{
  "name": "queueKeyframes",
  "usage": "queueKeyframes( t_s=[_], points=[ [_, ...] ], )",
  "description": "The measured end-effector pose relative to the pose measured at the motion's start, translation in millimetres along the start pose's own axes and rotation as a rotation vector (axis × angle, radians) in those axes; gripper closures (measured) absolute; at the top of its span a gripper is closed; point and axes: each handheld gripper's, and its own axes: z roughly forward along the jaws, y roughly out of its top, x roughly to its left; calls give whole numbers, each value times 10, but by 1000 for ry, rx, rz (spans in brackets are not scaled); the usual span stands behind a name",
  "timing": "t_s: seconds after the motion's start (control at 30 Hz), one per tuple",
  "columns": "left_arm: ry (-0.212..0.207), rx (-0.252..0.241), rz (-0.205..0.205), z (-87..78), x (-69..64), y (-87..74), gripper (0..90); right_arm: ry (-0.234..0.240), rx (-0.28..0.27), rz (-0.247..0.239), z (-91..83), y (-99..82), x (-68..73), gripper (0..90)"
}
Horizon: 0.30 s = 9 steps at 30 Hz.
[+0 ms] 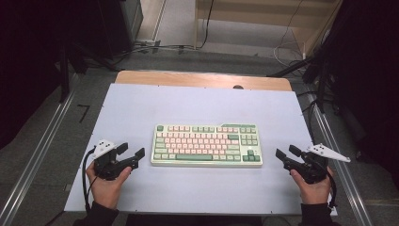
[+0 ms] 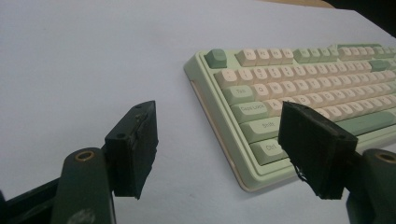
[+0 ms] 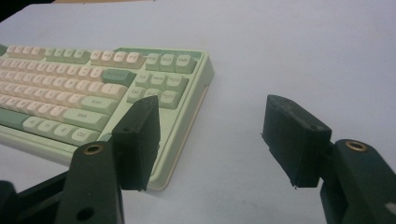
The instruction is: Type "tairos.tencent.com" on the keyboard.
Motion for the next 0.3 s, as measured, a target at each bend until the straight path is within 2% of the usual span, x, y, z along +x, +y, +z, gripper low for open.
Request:
queueKeyframes(
  t_s=[0.3],
  points=[
    [27,6,1,-24,51,-18,280,-28,-8,-3,-76,-41,-35,335]
  ],
)
